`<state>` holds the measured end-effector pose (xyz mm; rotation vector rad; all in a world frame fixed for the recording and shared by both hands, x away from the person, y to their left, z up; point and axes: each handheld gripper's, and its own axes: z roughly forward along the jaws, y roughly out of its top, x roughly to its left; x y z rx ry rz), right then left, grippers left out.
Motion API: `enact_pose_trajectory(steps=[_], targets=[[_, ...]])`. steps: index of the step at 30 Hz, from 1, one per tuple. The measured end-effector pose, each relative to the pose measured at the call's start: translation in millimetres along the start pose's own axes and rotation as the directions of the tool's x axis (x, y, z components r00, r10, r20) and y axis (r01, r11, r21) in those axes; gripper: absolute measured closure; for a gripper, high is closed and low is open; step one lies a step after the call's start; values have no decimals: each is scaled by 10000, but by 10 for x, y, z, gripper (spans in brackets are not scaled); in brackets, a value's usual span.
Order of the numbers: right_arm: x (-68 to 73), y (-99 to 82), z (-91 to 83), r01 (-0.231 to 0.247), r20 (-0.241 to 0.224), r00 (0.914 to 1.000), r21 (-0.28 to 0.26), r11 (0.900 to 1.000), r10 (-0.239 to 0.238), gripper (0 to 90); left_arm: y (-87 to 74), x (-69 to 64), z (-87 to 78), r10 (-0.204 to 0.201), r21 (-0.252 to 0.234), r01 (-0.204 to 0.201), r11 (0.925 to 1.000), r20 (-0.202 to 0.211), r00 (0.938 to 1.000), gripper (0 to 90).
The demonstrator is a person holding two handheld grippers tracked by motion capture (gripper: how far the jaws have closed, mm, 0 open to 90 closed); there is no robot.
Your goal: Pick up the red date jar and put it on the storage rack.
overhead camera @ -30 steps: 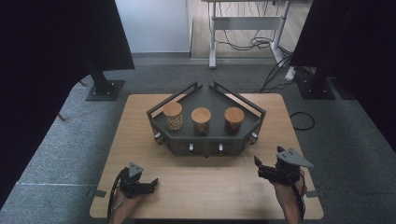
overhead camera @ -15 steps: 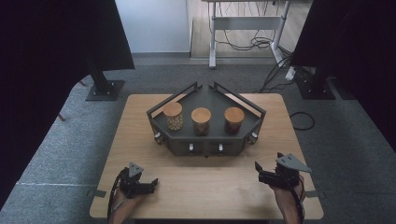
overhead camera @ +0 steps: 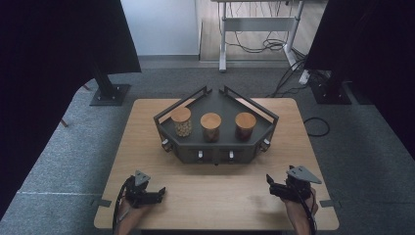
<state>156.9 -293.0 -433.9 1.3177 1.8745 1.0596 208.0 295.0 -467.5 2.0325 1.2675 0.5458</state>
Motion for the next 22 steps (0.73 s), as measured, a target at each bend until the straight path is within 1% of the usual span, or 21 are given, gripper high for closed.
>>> enact_pose_trajectory(steps=[13,22], targets=[[20,-123,118,-25,20,10000,505,9987,24,87,-1,-1,0,-3,-3,3,10000,-2,10000,37],[41,-177,171,57,20,10000,788,9969,-59,87,-2,-1,0,-5,-5,5,10000,-2,10000,37]])
